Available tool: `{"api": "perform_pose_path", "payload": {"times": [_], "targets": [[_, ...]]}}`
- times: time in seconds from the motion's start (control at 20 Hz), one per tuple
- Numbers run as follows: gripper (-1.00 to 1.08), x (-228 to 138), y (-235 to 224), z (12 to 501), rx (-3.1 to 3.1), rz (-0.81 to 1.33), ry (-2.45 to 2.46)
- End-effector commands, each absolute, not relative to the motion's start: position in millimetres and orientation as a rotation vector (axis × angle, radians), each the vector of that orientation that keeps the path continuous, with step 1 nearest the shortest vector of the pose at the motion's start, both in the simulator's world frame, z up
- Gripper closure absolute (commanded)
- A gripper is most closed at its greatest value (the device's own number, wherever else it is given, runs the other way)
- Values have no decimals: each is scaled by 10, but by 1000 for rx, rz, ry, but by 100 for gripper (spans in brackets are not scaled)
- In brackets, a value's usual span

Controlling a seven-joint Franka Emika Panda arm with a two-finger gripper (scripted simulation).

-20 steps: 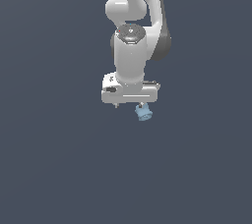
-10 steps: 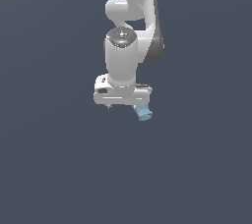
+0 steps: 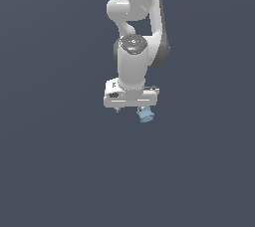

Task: Pick up the object and move it to a goal position.

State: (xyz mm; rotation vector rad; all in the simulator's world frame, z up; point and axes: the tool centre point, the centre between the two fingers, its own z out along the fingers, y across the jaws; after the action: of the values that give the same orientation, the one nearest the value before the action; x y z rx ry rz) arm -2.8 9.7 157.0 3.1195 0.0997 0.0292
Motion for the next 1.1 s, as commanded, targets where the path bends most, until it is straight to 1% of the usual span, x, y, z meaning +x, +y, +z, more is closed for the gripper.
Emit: {"api": "perform_pose_path", "payload": {"times": [0.0, 0.25, 0.5, 0.7, 1.05], "targets": [[-92, -112, 256, 1442, 3119, 23, 175], [-92, -350, 627, 1145, 3111, 10, 362], [-92, -526, 854, 967, 3102, 3, 482], [-92, -586, 925, 913, 3098, 0, 521], [-92, -582, 918, 834, 3099, -1, 515]]}}
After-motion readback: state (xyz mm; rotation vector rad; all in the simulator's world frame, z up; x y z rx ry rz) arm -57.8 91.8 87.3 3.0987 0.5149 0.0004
